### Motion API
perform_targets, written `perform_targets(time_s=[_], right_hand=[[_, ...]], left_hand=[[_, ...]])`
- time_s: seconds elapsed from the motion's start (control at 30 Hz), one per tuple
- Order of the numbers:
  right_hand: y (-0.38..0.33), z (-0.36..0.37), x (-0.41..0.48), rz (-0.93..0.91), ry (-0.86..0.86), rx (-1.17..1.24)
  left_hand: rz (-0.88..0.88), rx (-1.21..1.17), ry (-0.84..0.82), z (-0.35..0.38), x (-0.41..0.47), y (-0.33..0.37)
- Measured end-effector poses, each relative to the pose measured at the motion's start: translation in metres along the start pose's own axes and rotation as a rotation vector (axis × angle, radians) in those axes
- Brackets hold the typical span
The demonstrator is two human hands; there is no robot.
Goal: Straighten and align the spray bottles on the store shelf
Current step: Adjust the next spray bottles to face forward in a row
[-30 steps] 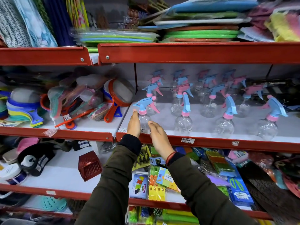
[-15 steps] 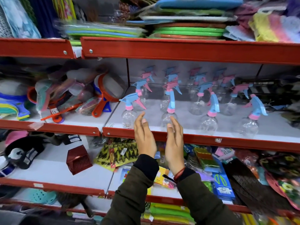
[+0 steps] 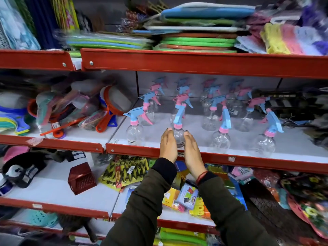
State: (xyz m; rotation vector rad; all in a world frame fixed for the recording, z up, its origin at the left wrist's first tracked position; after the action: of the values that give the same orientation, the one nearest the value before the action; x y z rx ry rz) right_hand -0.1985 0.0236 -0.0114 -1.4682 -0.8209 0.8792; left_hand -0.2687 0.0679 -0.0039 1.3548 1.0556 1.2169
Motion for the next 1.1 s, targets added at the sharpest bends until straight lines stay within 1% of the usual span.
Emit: perform_targets(time_s=[0.13,0.23,0.43,0.73,0.93,1.0,1.1], right_hand=[[0.010,-0.001,-0.007,-0.017,0.000,-0.014],[0.013,-0.002,-0.007,-0.010,0.009,0.001],[0.008,-0.011,0.009,0.009,0.045,-0.020],[0.013,-0.007,0.008,0.018,-0.026,-0.052],[0.012,-0.010,0.005,0.009,-0.034,-0.034],[0.011,-0.013,0.001,0.004,-0.030,-0.018],[0.007,-0.021,-0.010,-0.045,-0.006,-0.002]], left_hand=[[-0.029,-0.007,-0.009,0.002,0.008,0.004],[-0.008,-0.001,-0.025,0.002,0.014,0.005],[0.039,0.023,0.095,-0.002,0.001,-0.009],[0.027,0.088,0.003,0.000,0.008,-0.007],[0.024,0.070,-0.002,0.000,0.006,-0.006],[0.042,0.060,0.024,0.000,0.002,-0.006],[0.132,0.075,0.144,-0.001,-0.009,-0.001]])
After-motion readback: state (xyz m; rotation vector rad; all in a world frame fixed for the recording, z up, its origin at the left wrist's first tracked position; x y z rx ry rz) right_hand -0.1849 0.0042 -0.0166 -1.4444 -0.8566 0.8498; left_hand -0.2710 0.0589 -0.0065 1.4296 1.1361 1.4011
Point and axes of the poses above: each hand's wrist, its own x-axis towards the middle knuckle, its own z-axis out of the palm, y = z × x, the point moved 3 cm from there along x, towards the middle knuckle, and after that the axes turned 6 degrees about z, right-handed, at the moved point
